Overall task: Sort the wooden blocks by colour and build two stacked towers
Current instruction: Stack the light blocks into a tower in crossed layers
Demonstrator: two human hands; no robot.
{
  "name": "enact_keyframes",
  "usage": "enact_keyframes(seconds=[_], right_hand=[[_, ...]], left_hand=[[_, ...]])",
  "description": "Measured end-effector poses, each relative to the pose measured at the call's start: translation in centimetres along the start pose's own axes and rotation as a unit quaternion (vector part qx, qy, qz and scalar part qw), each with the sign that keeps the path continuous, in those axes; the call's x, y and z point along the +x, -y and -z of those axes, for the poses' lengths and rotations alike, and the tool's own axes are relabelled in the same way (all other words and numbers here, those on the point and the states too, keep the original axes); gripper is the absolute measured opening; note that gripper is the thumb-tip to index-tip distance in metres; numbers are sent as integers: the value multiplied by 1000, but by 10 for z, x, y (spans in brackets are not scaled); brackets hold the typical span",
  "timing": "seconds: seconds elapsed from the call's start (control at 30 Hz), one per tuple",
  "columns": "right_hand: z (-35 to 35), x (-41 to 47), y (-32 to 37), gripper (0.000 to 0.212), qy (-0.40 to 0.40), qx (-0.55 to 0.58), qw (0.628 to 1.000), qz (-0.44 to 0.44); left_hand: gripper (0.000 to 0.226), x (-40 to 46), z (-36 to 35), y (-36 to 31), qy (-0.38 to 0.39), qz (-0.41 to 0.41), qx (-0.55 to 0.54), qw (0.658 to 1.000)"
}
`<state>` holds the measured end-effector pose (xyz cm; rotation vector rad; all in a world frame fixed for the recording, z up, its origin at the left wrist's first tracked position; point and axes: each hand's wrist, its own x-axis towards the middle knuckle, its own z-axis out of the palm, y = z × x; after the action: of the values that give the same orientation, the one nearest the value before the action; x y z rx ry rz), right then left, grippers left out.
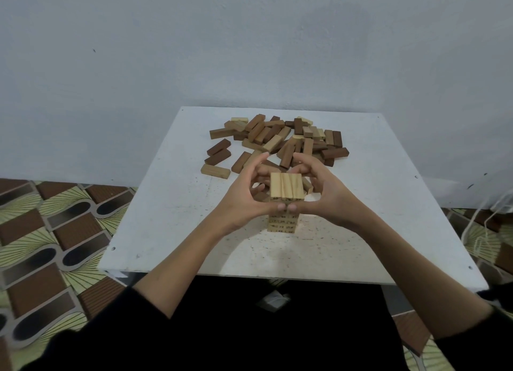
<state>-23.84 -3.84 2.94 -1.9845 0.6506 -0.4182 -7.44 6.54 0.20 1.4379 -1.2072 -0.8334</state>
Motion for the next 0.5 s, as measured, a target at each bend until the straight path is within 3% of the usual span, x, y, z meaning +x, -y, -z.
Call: enact_keyframes(seconds=[0.5], right_hand=[[0, 1, 0, 87, 3, -3, 1000, 4]], left_hand=[[95, -1, 0, -2, -19, -15, 14, 1000]])
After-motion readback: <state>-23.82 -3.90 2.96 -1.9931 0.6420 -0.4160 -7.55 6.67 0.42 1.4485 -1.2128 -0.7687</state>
